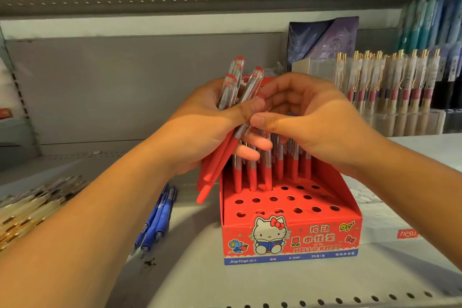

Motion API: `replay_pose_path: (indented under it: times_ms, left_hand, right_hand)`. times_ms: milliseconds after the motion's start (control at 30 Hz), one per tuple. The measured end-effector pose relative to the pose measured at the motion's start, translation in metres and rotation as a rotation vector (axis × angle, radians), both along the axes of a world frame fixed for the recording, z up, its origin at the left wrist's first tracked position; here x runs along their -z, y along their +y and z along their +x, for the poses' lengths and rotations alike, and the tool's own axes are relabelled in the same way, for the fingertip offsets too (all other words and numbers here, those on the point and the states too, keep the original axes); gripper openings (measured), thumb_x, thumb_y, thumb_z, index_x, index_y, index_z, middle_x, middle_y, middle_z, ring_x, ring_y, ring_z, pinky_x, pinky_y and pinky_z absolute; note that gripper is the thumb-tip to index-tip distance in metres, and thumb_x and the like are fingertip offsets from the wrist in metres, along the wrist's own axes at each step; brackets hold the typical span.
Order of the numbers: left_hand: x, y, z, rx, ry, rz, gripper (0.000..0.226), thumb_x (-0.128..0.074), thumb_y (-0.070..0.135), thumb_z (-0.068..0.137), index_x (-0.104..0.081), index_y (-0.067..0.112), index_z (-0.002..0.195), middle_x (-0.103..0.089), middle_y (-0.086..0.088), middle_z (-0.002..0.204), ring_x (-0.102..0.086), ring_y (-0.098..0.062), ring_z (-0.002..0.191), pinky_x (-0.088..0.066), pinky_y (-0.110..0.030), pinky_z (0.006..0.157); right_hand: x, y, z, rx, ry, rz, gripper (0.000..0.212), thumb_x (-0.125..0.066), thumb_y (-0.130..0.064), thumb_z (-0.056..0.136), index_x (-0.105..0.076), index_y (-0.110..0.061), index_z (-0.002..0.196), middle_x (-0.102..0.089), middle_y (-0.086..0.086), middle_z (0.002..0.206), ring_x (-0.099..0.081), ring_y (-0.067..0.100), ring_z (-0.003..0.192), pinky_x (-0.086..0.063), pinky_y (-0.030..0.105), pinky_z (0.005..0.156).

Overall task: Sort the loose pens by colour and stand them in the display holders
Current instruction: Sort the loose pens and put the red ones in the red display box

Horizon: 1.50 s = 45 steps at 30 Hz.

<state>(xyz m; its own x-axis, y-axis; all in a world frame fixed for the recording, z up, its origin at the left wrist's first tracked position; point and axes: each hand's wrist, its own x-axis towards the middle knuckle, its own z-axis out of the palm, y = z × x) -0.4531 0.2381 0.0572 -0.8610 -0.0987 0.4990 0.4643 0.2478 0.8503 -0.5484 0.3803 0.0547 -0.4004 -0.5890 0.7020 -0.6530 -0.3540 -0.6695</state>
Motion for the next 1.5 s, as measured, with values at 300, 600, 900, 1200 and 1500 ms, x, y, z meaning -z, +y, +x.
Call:
replay_pose_path:
  times_ms: [300, 600, 900, 1200, 1500]
  left_hand:
    - [0.002, -0.002, 0.0, 0.053, -0.038, 0.013, 0.021, -0.064, 0.036, 0.083, -0.063, 0.028, 0.102, -0.074, -0.013, 0.083, -0.074, -0.031, 0.072, -0.061, -0.041, 0.058]
    - [-0.003, -0.006, 0.002, -0.073, 0.005, -0.033, 0.03, -0.056, 0.033, 0.089, -0.052, 0.008, 0.105, -0.072, -0.011, 0.077, -0.06, -0.02, 0.043, -0.049, -0.026, 0.039]
    - [-0.004, -0.008, 0.001, -0.135, -0.011, 0.006, 0.02, -0.053, 0.023, 0.099, -0.057, 0.003, 0.103, -0.072, -0.015, 0.08, -0.042, -0.014, 0.037, -0.032, -0.018, 0.035]
    - [-0.003, -0.005, 0.002, -0.14, -0.032, 0.005, 0.02, -0.052, 0.021, 0.1, -0.058, 0.003, 0.103, -0.075, -0.013, 0.081, -0.059, -0.016, 0.044, -0.048, -0.022, 0.039]
    - [-0.002, -0.005, 0.001, -0.09, -0.06, 0.042, 0.02, -0.052, 0.02, 0.1, -0.058, 0.004, 0.11, -0.075, -0.014, 0.084, -0.073, -0.023, 0.064, -0.056, -0.027, 0.048]
  right_hand:
    - [-0.003, 0.001, -0.005, -0.104, -0.177, -0.038, 0.024, -0.071, 0.007, 0.077, -0.064, -0.008, 0.094, -0.071, 0.009, 0.08, -0.067, 0.025, 0.07, -0.056, 0.038, 0.078]
    - [-0.021, 0.013, -0.018, -0.102, -0.281, -0.098, 0.022, -0.058, 0.01, 0.086, -0.06, -0.011, 0.086, -0.067, 0.004, 0.069, -0.067, 0.019, 0.061, -0.056, 0.032, 0.053]
    - [-0.017, 0.012, -0.026, 0.208, 0.016, 0.01, 0.026, -0.063, 0.009, 0.081, -0.064, -0.017, 0.083, -0.063, -0.012, 0.068, -0.071, 0.02, 0.062, -0.057, 0.027, 0.051]
    - [-0.018, 0.014, -0.029, 0.256, 0.046, 0.043, 0.025, -0.066, 0.006, 0.081, -0.065, -0.019, 0.082, -0.065, 0.001, 0.079, -0.073, 0.023, 0.07, -0.061, 0.036, 0.056]
    - [-0.012, 0.013, -0.031, 0.292, 0.144, 0.412, 0.021, -0.067, -0.001, 0.074, -0.066, -0.021, 0.078, -0.066, -0.001, 0.074, -0.071, 0.022, 0.061, -0.062, 0.042, 0.058]
